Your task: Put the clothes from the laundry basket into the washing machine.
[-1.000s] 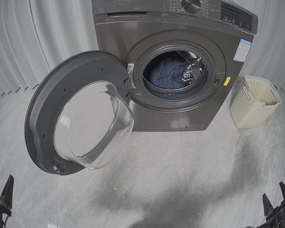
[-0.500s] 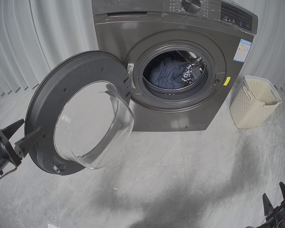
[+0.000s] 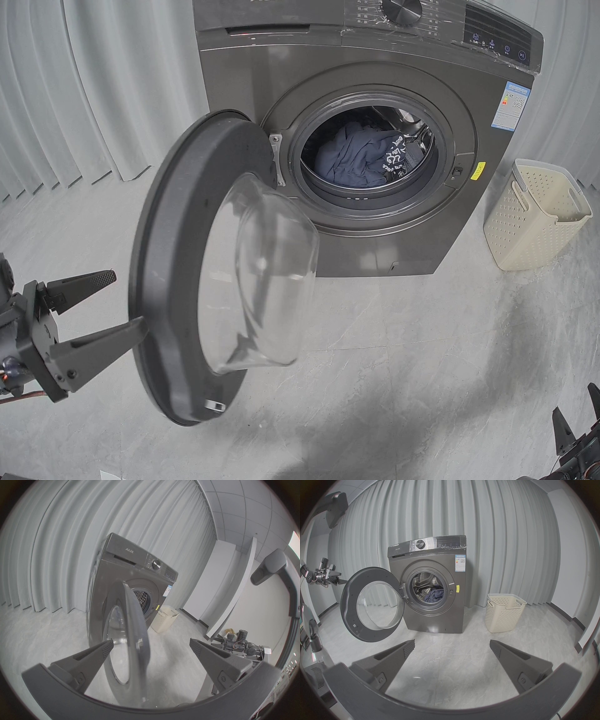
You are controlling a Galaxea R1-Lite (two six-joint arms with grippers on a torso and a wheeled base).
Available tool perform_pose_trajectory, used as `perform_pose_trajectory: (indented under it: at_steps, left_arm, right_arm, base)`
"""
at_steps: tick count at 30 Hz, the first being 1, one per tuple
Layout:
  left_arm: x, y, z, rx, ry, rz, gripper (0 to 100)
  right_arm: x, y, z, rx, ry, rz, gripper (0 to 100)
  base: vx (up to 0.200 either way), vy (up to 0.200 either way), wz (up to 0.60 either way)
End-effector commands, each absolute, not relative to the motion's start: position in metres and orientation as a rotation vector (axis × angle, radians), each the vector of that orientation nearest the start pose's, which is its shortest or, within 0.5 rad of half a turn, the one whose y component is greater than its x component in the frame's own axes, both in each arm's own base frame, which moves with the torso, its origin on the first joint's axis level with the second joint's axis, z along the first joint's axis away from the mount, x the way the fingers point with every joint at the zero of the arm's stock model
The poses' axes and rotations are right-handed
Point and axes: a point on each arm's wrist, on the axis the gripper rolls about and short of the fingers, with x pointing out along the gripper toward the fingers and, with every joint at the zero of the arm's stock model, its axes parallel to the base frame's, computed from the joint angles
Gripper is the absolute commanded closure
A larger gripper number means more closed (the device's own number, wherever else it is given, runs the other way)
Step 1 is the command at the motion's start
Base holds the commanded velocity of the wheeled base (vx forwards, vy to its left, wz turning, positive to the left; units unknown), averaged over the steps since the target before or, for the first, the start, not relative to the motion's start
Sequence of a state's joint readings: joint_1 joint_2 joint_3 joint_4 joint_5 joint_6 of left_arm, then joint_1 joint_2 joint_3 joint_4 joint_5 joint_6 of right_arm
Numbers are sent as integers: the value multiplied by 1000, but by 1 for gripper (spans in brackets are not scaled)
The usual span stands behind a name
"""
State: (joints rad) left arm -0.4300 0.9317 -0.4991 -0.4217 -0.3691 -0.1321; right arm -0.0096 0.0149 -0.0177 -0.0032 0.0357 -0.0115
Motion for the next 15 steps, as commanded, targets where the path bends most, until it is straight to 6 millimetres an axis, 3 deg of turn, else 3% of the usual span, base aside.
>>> perform_pose_trajectory:
  at_steps: [1,3,8,13,14,15]
  left_arm:
    - [70,-36,258,-163,-77,-694,0]
    - [71,-35,261,-166,-84,-670,0]
    - [107,-29,246,-132,28,-486,0]
    - [143,-48,230,-69,155,-551,0]
    - [163,-62,224,-64,196,-592,0]
    - [166,-64,223,-64,201,-596,0]
  right_arm:
    - [-21,1,76,-18,15,29,0]
    - [-21,1,76,-18,14,29,0]
    - [-21,1,76,-20,14,29,0]
    - [-21,1,76,-18,15,28,0]
    - [-21,1,76,-18,15,29,0]
    - [-21,1,76,-18,15,29,0]
  base:
    - [0,0,0]
    - [0,0,0]
    - [0,0,0]
    - [0,0,0]
    - [0,0,0]
    - [0,0,0]
